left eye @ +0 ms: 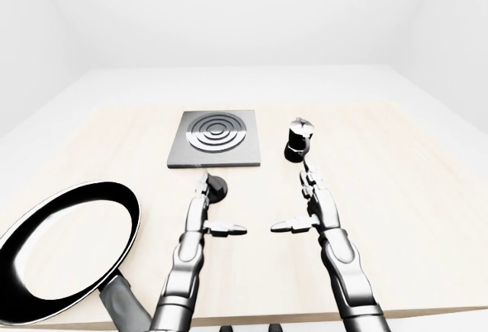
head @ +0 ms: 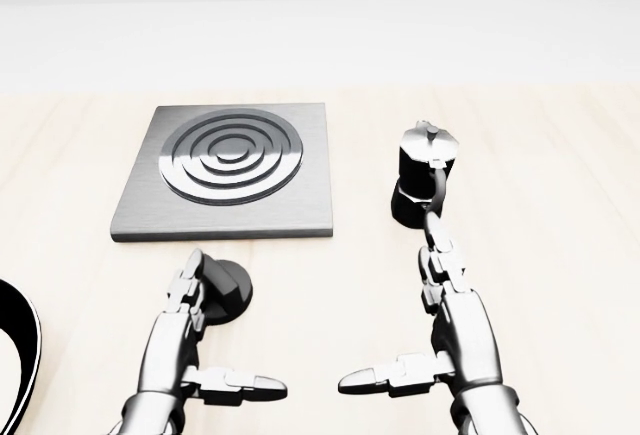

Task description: Turn on the stove.

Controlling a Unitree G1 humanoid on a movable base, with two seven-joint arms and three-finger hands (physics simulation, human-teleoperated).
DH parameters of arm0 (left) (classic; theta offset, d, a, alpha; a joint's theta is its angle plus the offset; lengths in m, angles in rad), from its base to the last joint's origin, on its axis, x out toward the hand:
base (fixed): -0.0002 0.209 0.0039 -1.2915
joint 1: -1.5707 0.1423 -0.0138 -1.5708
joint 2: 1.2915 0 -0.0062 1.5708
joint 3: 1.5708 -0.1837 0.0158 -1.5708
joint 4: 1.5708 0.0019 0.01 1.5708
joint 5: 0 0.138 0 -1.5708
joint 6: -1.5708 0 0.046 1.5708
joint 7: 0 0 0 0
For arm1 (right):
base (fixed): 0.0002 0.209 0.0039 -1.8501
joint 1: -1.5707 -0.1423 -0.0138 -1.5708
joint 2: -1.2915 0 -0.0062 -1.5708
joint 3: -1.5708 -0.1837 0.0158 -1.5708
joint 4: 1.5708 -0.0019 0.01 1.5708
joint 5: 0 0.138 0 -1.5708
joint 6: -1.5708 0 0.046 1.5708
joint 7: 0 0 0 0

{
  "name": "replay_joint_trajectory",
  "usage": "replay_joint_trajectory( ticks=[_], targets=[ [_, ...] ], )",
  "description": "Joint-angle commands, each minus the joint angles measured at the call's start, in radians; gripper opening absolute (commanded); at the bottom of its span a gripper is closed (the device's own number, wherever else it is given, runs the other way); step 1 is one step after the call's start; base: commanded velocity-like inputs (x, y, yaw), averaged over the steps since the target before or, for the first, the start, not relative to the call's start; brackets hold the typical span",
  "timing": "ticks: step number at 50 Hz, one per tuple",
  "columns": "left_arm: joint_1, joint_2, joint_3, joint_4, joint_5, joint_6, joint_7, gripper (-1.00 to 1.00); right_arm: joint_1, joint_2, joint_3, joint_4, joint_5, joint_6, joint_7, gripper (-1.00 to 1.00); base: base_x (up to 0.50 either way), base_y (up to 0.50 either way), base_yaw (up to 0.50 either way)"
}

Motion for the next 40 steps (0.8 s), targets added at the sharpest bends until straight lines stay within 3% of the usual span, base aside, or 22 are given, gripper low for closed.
replay_joint_trajectory(
  ticks=[1, 15, 21, 31, 40],
  targets=[
    [0.027, -0.032, -0.059, -0.056, 0.010, 0.021, -0.034, 1.00, 0.000, 0.000, 0.000, 0.008, 0.001, -0.006, 0.001, 1.00, 0.00, 0.00, 0.00],
    [0.046, -0.053, -0.106, -0.117, 0.020, 0.057, -0.045, 1.00, 0.001, 0.000, 0.000, 0.003, 0.002, -0.001, 0.001, 1.00, 0.00, 0.00, 0.00],
    [0.089, -0.050, -0.135, -0.318, 0.024, 0.143, -0.047, 1.00, 0.001, -0.001, -0.002, 0.012, 0.003, -0.009, 0.003, 1.00, 0.00, 0.00, 0.00],
    [0.134, -0.023, -0.174, -0.755, 0.028, 0.143, -0.037, 1.00, 0.002, 0.000, 0.000, 0.014, 0.002, -0.009, 0.003, 1.00, 0.00, 0.00, 0.00],
    [0.120, -0.014, -0.175, -0.919, 0.014, 0.143, -0.029, 1.00, -0.002, 0.000, 0.000, 0.017, 0.001, -0.009, 0.003, 1.00, 0.00, 0.00, 0.00]
  ],
)
